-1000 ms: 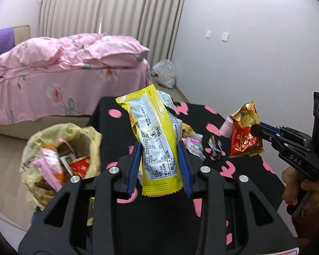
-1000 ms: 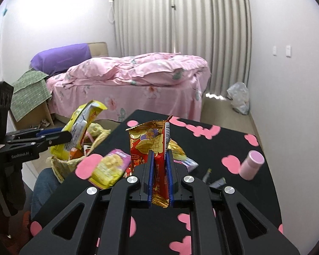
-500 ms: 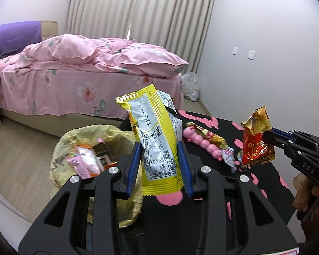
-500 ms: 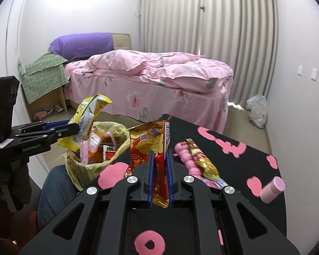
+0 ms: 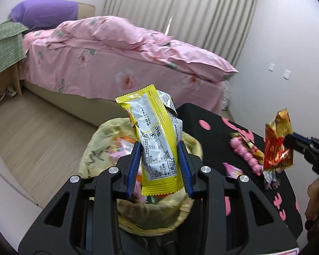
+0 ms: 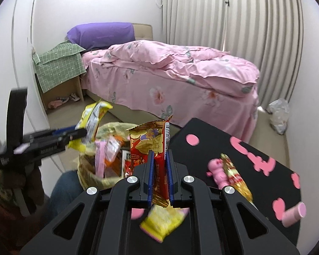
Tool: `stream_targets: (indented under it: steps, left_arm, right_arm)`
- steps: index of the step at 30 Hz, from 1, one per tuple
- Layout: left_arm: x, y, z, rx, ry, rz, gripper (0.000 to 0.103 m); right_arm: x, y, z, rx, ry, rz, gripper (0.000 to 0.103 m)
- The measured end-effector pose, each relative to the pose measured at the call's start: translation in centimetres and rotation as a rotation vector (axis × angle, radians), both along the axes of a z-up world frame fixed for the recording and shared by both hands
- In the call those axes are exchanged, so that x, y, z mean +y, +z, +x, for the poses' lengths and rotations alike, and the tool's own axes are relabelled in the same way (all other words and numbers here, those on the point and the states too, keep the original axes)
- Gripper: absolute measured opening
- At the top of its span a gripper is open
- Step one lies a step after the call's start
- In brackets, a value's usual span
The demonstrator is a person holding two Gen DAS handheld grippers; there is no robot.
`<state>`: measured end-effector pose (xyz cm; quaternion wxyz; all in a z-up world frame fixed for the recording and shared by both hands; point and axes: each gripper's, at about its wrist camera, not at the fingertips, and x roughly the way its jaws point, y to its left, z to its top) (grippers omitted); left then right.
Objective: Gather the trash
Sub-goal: 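Carry the red wrapper and yellow packet over the yellow trash bag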
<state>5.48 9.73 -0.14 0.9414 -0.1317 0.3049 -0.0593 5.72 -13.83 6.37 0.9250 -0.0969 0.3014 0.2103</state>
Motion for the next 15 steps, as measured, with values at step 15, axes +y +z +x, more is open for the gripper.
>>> stream_targets:
  steps: [15]
  left_arm:
    - [1.2,-3.5,1.7,0.052,0.019,-0.044,0.033]
  right_arm:
    - [6.8,-6.1,8.9,0.132,0.126,0.025,0.011]
